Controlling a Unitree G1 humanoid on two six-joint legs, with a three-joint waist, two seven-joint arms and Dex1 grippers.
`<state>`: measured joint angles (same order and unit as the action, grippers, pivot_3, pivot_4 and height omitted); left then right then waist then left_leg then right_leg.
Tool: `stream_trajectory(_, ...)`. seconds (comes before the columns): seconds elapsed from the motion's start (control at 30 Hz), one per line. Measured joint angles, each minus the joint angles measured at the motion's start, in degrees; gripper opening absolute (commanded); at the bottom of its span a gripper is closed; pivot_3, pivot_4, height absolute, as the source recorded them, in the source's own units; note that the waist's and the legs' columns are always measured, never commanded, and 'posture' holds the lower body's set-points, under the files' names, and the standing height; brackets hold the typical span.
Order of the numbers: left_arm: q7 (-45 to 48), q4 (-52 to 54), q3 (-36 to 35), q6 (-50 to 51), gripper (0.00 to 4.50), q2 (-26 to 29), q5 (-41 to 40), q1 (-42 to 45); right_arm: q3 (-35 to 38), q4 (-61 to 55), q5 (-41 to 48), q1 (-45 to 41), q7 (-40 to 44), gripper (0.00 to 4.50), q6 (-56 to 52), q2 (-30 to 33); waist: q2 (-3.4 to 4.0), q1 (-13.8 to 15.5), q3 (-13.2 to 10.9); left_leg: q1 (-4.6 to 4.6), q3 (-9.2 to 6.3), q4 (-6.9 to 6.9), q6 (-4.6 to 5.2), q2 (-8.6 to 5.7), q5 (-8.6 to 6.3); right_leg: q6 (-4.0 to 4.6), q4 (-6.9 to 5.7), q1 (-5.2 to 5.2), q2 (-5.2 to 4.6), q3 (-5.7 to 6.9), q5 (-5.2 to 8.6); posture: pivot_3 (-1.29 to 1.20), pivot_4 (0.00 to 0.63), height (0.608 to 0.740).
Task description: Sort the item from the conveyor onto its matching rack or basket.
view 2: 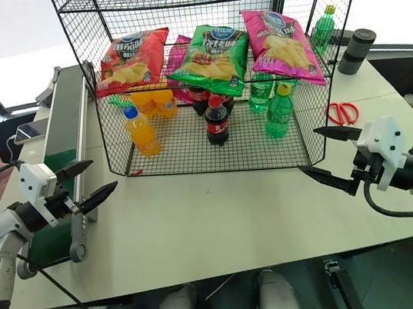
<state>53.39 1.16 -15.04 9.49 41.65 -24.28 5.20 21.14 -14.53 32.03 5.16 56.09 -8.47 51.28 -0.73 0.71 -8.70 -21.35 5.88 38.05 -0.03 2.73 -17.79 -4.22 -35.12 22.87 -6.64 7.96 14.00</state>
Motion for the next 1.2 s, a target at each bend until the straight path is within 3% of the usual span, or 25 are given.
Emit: stream_trajectory(1.2,-3.5,4.2,0.0,-1.0,4.50,-0.9,0.0,-4.9,-3.0,8.7,-6.8,-6.1,5.7,4.30,5.1,-1.5,0.00,0.0,0.0,0.01,0.02,0.01,-0.01,0.00,0.00,0.00,0.00,-0.02,0.00,0.00,0.00,0.00,0.150,0.740)
